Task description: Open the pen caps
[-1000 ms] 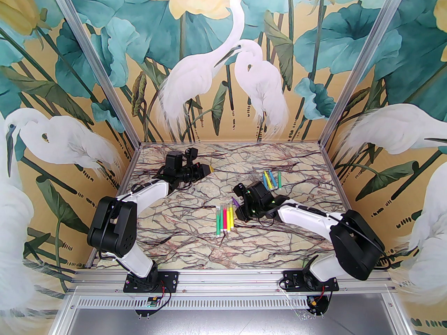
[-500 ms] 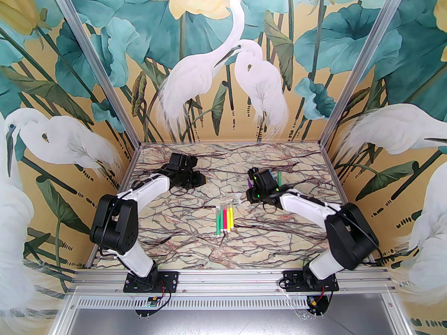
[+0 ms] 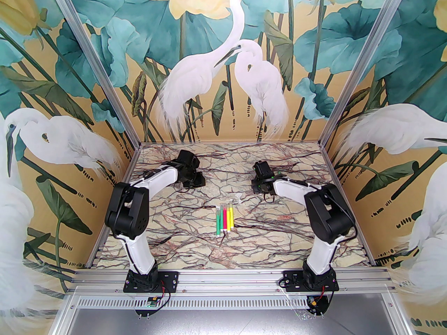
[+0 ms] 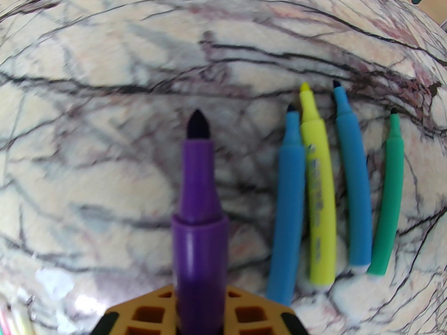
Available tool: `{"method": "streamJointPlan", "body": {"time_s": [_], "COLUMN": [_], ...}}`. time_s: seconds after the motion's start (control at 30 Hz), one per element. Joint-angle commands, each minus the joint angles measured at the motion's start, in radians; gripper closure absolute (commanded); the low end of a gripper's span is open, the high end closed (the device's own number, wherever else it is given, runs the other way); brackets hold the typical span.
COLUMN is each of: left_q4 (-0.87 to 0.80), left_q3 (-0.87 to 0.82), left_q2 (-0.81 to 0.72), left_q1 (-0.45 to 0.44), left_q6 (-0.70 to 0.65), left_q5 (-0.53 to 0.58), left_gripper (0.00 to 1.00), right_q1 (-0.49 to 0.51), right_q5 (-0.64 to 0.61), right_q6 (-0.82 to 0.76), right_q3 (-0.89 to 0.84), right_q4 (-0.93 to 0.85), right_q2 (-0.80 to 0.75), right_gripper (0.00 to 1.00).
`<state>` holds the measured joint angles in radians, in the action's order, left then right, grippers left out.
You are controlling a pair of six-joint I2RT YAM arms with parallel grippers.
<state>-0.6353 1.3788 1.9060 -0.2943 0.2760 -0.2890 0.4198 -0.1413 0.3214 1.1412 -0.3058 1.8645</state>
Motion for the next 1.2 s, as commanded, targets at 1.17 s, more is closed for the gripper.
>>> {"method": "streamJointPlan", "body": {"time_s": [1.17], "left_q4": [-0.107], "left_q3": [0.08], "left_q2": [0.148], "left_q1": [-0.013], "left_q6": [0.029], "left_q5": [0.155], "left_gripper": [0.7], "right_q1": [-0.035], "right_q5": [-0.043], "right_q6": [-0.022], "right_q3": [0.08], "right_q4": [-0.023], "right_q2": [0.104], "right_gripper": [0.8]}}
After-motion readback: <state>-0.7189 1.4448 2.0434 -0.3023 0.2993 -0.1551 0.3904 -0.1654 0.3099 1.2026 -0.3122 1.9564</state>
